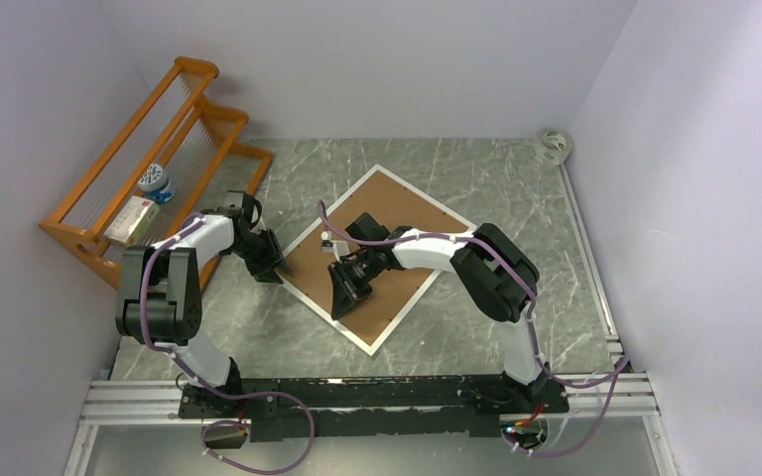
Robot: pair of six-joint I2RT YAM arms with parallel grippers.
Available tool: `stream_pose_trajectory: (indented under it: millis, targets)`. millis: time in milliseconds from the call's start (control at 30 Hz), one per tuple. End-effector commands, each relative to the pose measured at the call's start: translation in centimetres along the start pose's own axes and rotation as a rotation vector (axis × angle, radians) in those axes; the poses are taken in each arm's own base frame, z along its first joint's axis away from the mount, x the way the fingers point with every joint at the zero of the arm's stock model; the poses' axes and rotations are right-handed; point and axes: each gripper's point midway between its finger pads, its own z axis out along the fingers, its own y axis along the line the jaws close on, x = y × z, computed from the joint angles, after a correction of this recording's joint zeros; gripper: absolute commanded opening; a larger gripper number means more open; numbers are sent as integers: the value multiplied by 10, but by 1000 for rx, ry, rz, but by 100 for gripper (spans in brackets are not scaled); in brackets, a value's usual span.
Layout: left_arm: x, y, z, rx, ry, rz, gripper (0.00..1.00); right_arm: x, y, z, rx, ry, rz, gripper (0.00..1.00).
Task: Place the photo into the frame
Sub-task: Install the photo frame at the center of the board.
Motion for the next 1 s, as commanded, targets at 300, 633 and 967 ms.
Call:
stream_pose_trajectory:
  millis: [300, 633, 967]
  targets:
    - [9, 18, 11, -83, 48, -17, 40, 13, -14, 8, -11, 68, 33, 18]
    - [5, 18, 9, -97, 43, -9, 39, 14, -51, 11, 78, 41, 104, 19]
    - [5, 21, 9, -112, 48, -8, 39, 17, -89, 3, 168, 29, 135, 35]
